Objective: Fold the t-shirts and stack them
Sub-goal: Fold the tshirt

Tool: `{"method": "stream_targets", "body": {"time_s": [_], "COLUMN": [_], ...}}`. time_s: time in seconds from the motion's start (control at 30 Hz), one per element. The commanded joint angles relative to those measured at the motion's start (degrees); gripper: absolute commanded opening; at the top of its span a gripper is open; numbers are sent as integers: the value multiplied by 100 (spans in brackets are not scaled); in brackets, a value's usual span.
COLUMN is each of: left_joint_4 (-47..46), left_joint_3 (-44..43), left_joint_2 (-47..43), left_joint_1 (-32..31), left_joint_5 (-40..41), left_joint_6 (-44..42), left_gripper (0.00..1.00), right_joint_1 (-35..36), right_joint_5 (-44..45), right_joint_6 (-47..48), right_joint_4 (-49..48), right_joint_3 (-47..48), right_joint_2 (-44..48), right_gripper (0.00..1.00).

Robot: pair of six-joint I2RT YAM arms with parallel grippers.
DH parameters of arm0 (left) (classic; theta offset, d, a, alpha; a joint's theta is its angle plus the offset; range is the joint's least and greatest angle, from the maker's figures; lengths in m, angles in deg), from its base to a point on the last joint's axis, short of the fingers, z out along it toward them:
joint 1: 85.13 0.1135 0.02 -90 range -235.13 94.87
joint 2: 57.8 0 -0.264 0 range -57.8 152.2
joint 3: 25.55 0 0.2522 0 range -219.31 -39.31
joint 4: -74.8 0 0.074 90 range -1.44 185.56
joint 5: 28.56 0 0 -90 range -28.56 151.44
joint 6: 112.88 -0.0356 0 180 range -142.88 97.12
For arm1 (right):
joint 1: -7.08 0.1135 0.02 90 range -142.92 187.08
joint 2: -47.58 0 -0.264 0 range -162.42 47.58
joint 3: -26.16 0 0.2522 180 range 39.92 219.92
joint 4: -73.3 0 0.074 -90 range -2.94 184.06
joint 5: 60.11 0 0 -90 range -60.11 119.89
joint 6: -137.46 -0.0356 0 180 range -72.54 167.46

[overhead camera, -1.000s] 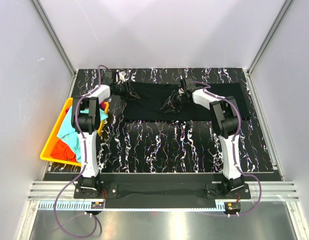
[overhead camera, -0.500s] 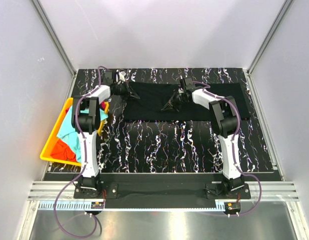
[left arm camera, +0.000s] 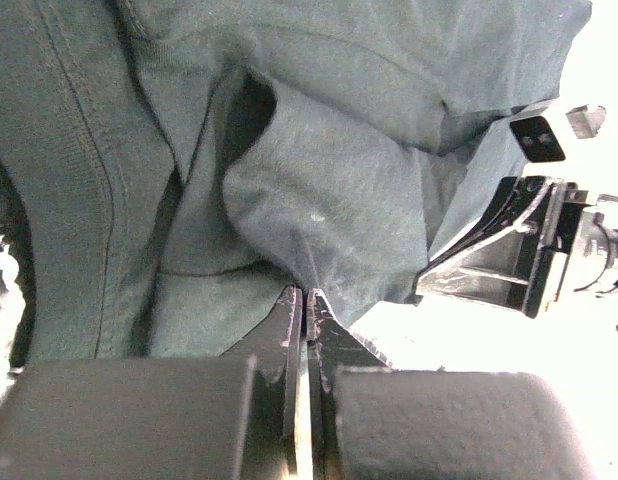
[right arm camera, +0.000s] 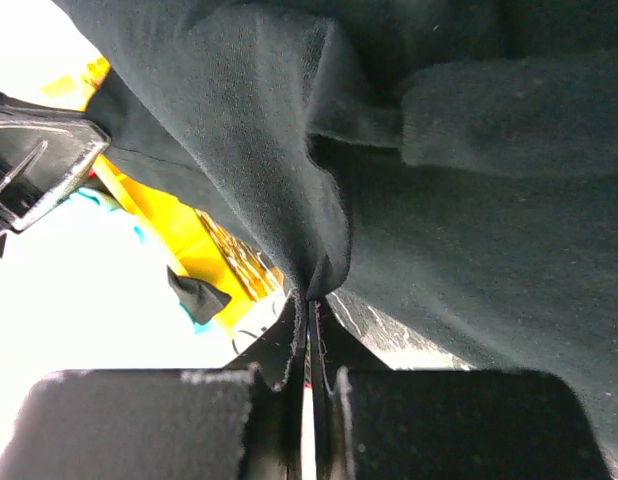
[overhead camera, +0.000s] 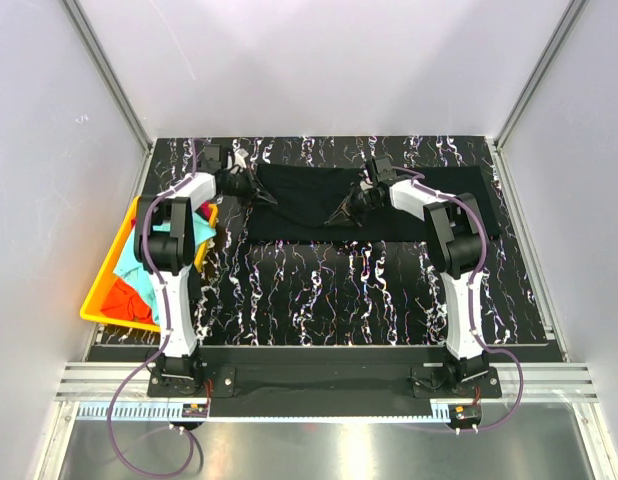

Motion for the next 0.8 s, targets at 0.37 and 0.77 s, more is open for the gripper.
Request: {"method": "stream_targets", "body": {"time_s": [0.37,0.77], "left_joint_4": [283,406], "left_joint_3": [448,414], "left_joint_2": [-679,-986], "left_joint_1": [254,236], "left_joint_5": [-149,334], "left_joint_6": [-350,-771], "left_gripper": [0,37], "right_joint_1": [-119,-250], "right_joint_5": [-492,85], "right_joint_6": [585,1488], "right_joint_4": [250,1162], "right_joint_3": [116,502], "right_joint_2": [92,108], "right_gripper": [0,35]}}
